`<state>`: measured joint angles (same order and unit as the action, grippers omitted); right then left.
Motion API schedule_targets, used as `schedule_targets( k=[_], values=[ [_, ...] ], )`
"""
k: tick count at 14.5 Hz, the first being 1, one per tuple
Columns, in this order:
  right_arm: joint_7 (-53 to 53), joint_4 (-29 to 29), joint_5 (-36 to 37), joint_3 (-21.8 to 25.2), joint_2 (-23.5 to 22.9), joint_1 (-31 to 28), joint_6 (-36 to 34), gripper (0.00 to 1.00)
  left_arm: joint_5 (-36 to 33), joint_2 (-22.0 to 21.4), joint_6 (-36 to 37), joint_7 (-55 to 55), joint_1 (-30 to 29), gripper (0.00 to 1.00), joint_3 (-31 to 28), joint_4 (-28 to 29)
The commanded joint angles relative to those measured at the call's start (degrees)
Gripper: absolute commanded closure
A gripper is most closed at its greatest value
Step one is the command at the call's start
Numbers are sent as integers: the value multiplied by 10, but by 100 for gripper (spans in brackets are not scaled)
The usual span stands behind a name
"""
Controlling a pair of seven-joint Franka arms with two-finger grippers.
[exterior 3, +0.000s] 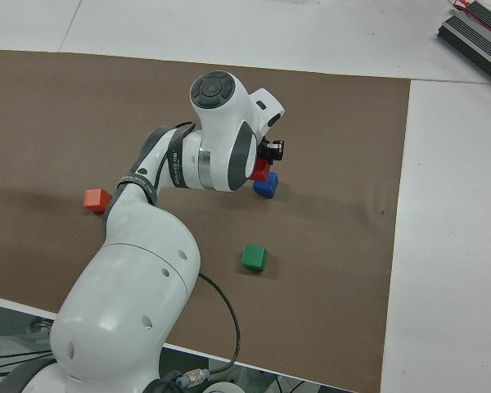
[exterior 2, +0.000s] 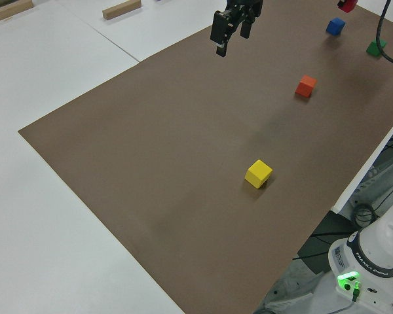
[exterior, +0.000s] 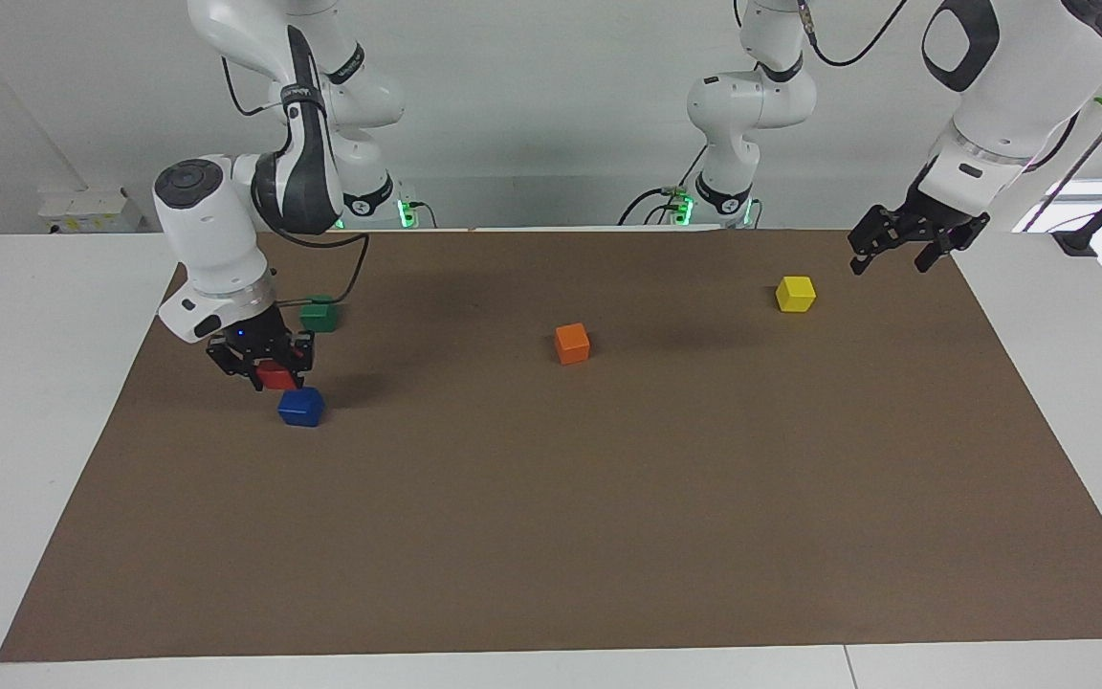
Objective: Transfer red block to right arm and stack on blue block
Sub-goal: 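Lower the red cube onto the blue cube with the right gripper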
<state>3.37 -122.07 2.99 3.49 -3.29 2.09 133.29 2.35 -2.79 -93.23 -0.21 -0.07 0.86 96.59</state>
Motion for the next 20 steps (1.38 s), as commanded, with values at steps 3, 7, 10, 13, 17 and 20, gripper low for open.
schedule_targets(
  k=[3, 7, 10, 13, 17, 20],
  values=[
    [21, -6, 11, -5, -29, -16, 51, 100, -13, 3, -27, -3, 21, 0, -12, -5],
    [23, -7, 11, -5, -36, -17, 58, 100, -13, 3, -42, -2, 21, 0, -11, -3],
    [30, -13, 6, -5, -39, -17, 58, 100, -12, 2, -62, -5, 21, 0, -11, 3],
    [37, -20, 2, -5, -37, -14, 62, 100, -12, 1, -64, -8, 21, 0, -11, 9],
    [48, -37, 2, -5, -35, -16, 86, 100, -13, -4, -73, -10, 21, 0, -11, 21],
    [47, -48, 1, -5, -32, -16, 101, 100, -12, -4, -73, -9, 21, 0, -11, 21]
  ],
)
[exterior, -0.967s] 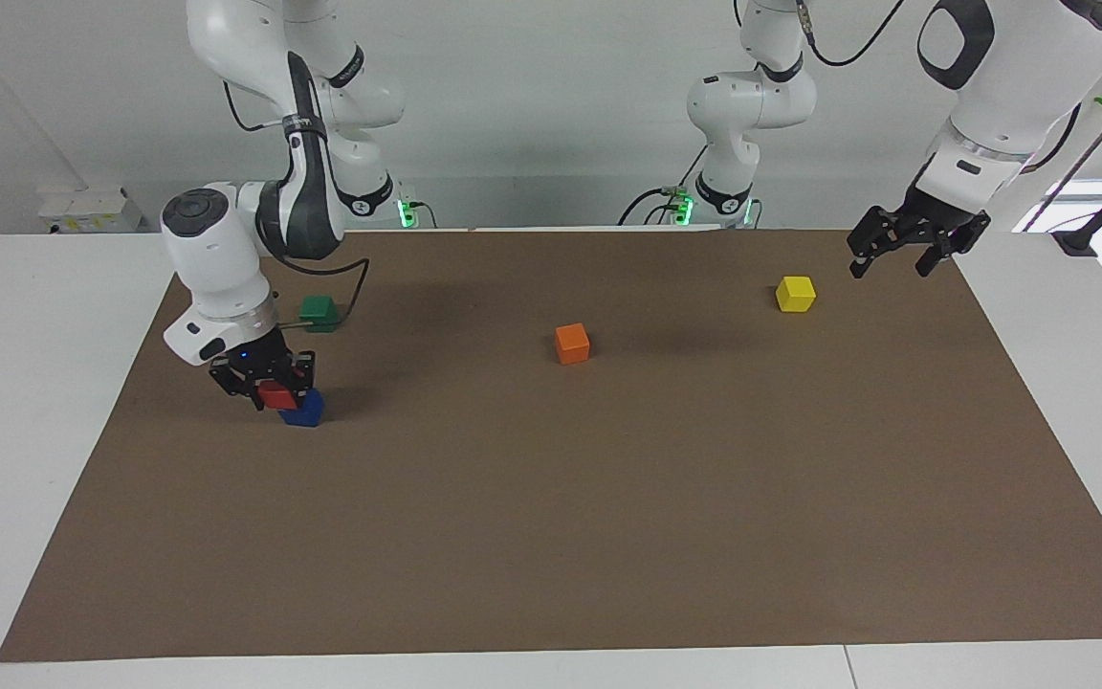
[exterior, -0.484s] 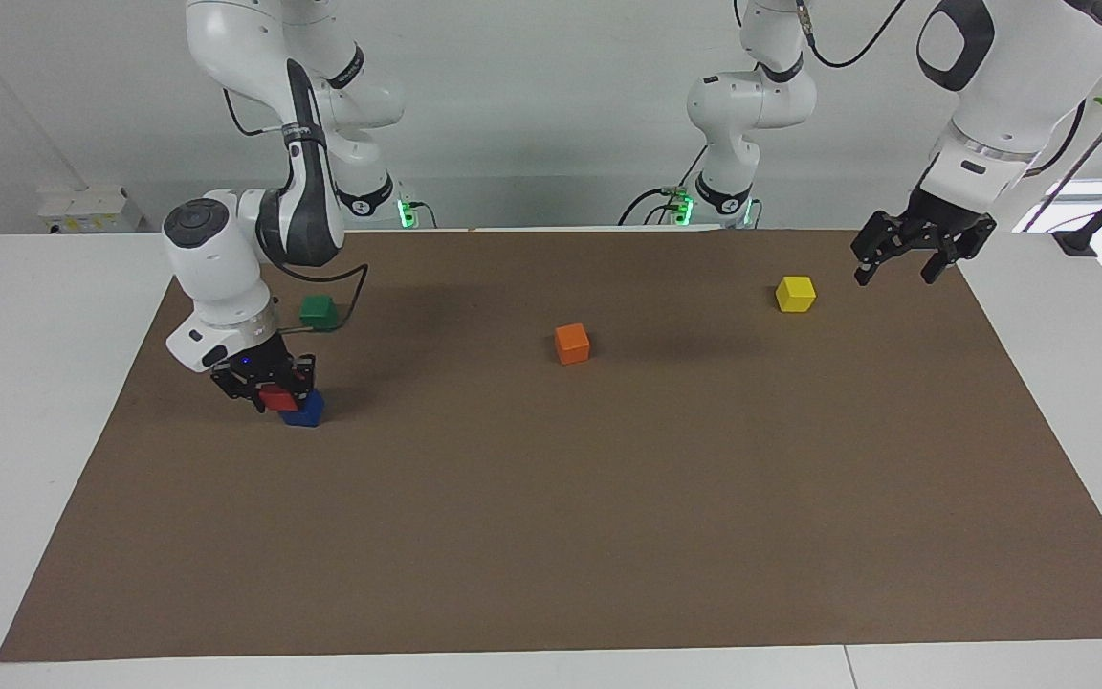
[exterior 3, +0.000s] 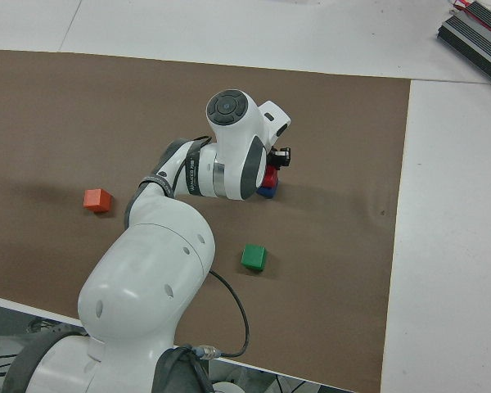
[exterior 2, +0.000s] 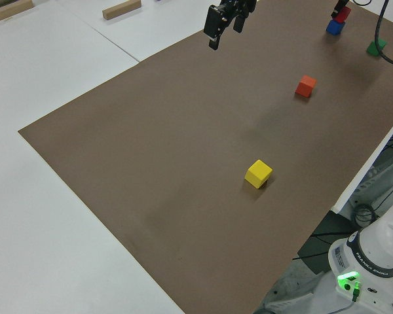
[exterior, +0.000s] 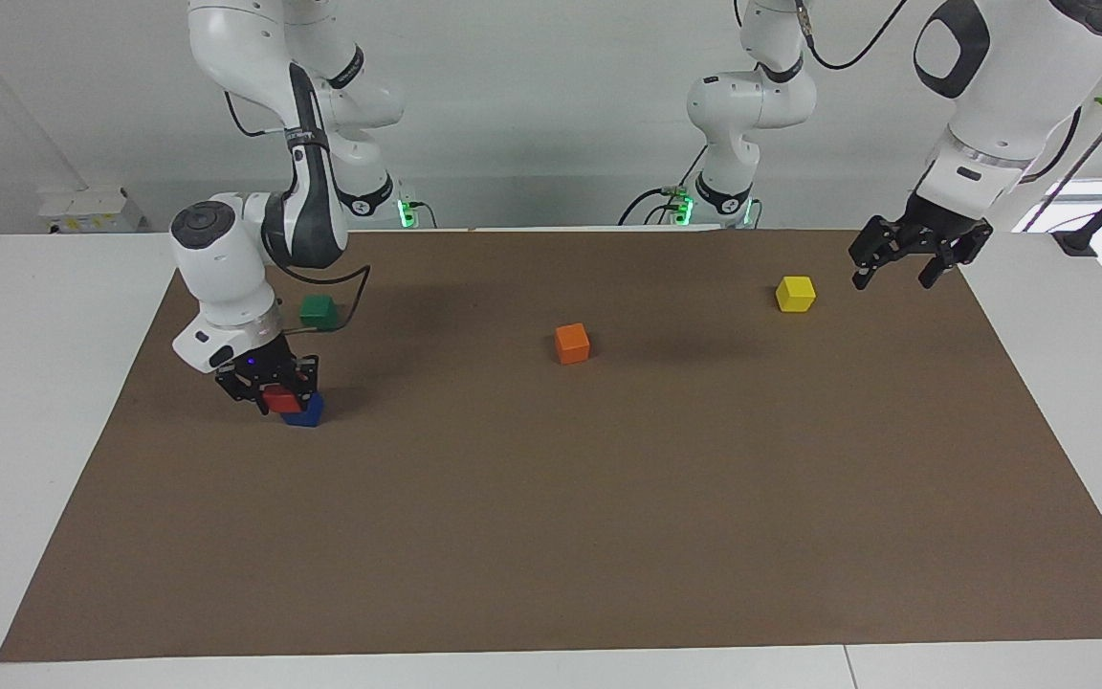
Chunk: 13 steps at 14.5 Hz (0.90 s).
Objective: Transfer red block to right arm and stack on blue block
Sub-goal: 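Lower the red cube onto the blue cube with the right gripper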
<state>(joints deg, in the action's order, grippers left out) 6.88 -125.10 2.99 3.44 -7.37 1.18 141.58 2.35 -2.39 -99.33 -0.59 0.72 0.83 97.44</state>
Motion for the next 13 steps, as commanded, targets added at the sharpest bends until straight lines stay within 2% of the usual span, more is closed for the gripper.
schedule_targets(
  k=[1, 5, 6, 7, 8, 9, 13],
  values=[
    [12, -18, 1, -4, 9, -7, 18, 100, -12, -8, -12, -6, 13, 0, -11, 13],
    [13, -18, -25, -4, 9, -3, 18, 100, -13, -8, -12, -6, 13, 0, -11, 13],
    [13, -17, -28, -4, 9, -3, 18, 86, -13, -8, -13, -6, 13, 0, -11, 13],
    [13, -17, -29, -4, 9, -2, 18, 55, -13, -8, -13, -6, 13, 0, -11, 13],
    [13, -17, -29, -4, 9, -2, 19, 8, -13, -8, -13, -6, 13, 0, -11, 13],
    [15, -17, -29, -4, 9, -1, 19, 0, -13, -8, -13, -6, 13, 0, -11, 13],
    [16, -13, -29, -4, 8, -1, 18, 0, -13, -8, -13, -6, 13, 0, -11, 13]
  ],
)
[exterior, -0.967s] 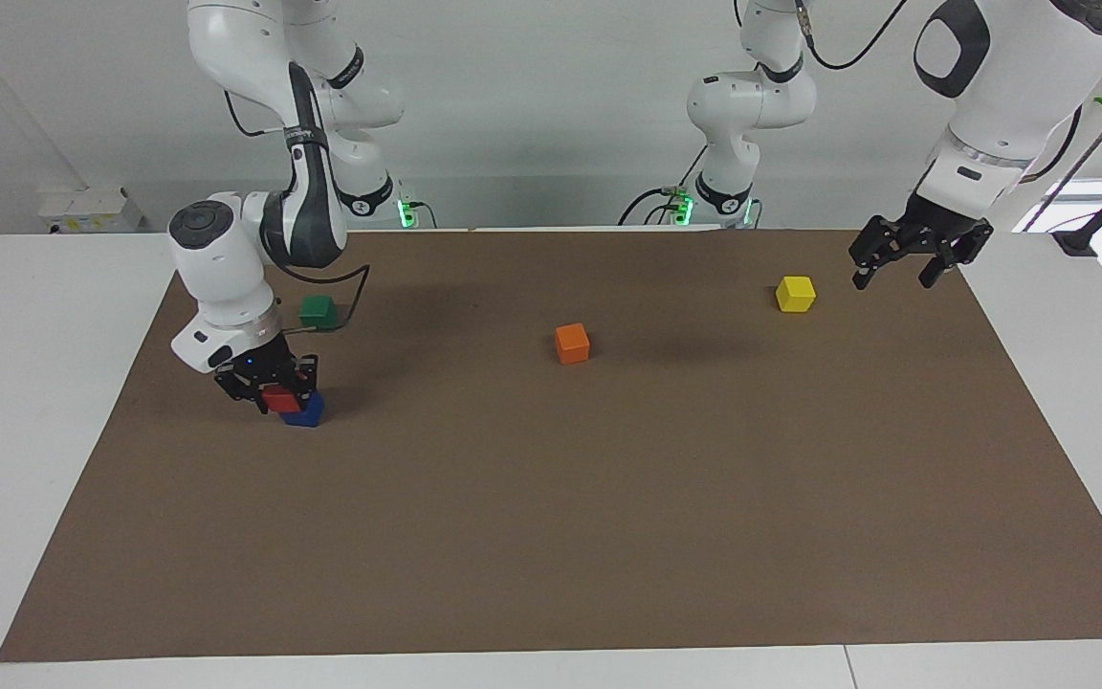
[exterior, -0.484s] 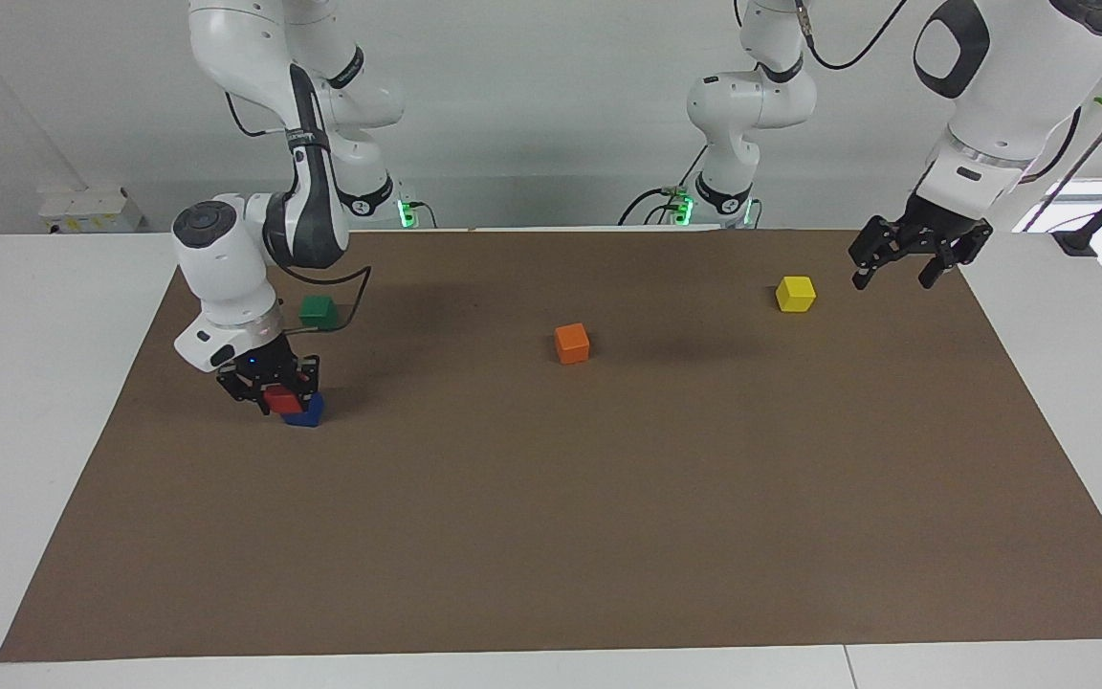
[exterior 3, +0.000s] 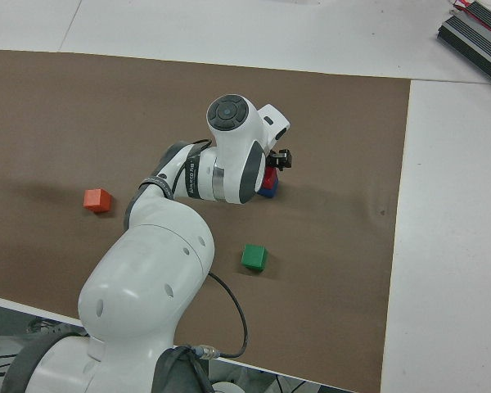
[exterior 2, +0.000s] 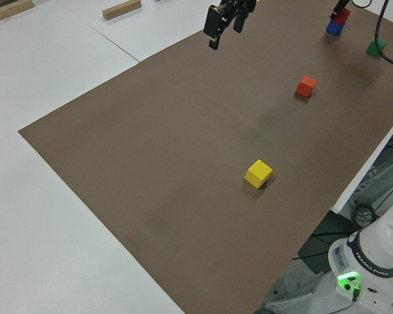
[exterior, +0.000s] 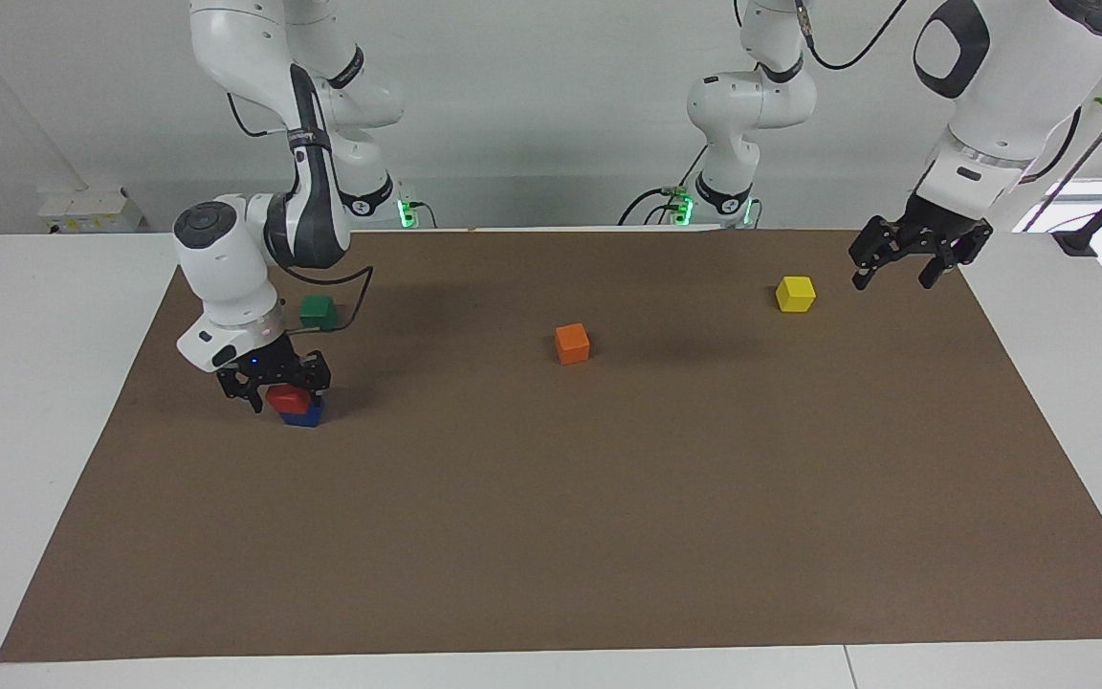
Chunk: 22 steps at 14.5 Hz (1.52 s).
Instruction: Transfer red block to right arm and stack on blue block
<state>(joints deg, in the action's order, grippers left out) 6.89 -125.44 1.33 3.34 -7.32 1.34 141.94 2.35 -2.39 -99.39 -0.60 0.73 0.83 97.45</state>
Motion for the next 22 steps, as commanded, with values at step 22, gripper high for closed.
schedule_targets(
  k=[22],
  values=[
    [19, 347, -13, 30, 91, -11, -569, 0, -15, -14, 32, -5, 14, 0, -12, 16]
  ],
)
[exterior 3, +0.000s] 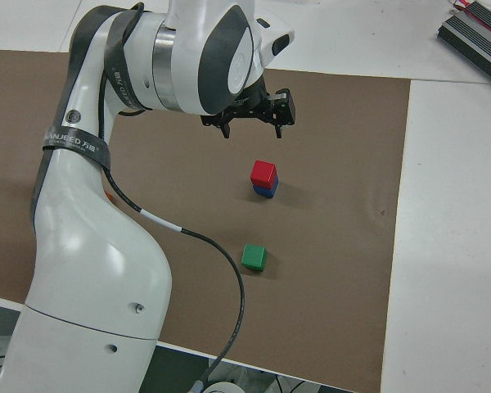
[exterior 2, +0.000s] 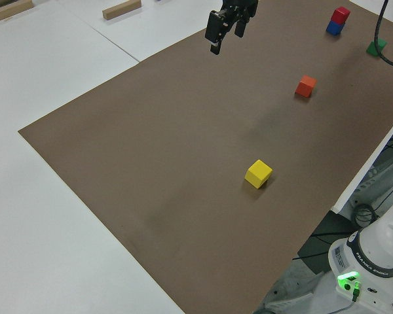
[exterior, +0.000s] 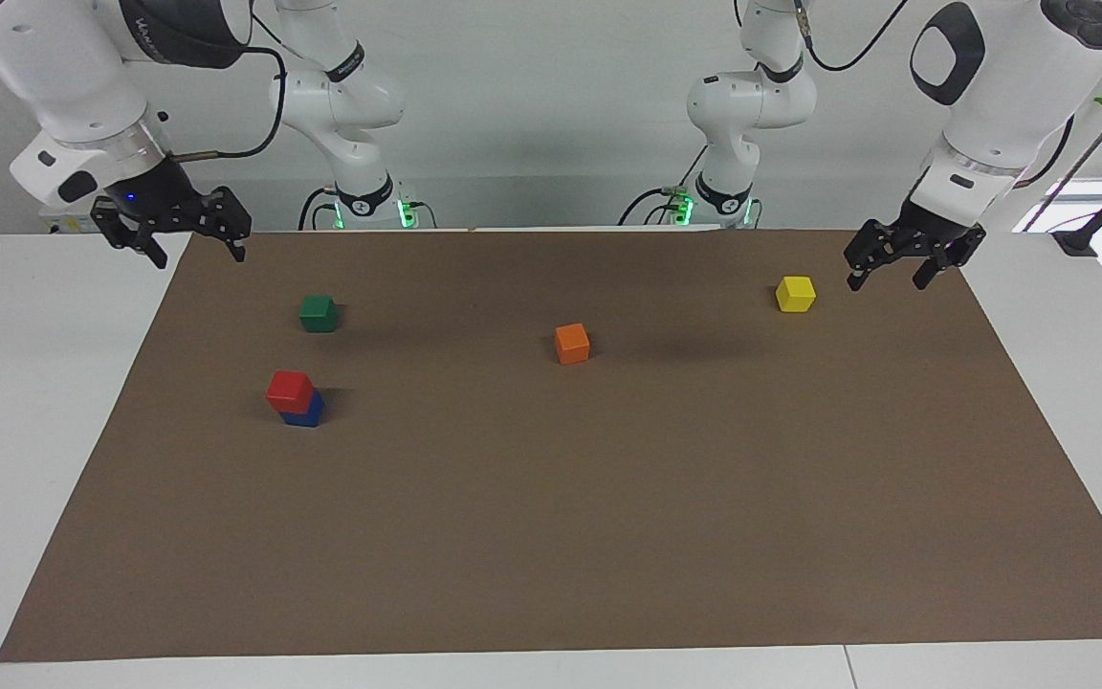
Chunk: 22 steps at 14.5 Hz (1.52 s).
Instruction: Transfer red block to right arm and stack on blue block
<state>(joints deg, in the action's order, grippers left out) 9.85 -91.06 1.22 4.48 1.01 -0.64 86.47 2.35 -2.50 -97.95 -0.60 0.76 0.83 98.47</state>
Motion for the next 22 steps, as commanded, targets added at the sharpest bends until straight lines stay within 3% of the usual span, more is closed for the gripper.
schedule_targets(
  k=[1, 2, 6, 10, 22],
  values=[
    [-11, 4, -12, 52, 8, 43, -22, 0, -15, -13, 22, -5, 14, 0, -11, 5],
    [-11, 4, -11, 69, 6, 57, -24, 0, -18, -12, 28, -5, 14, 0, -11, 4],
    [-10, 5, -1, 68, 1, 54, -10, 0, -28, -11, 38, -5, 14, 0, -5, -1],
    [-11, 14, 1, 36, -1, 24, -2, 0, -27, -12, 38, -5, 14, 0, -5, -1],
    [-11, 14, 11, 33, 2, 23, -4, 0, -27, -13, 39, -5, 14, 0, -5, 1]
  ],
)
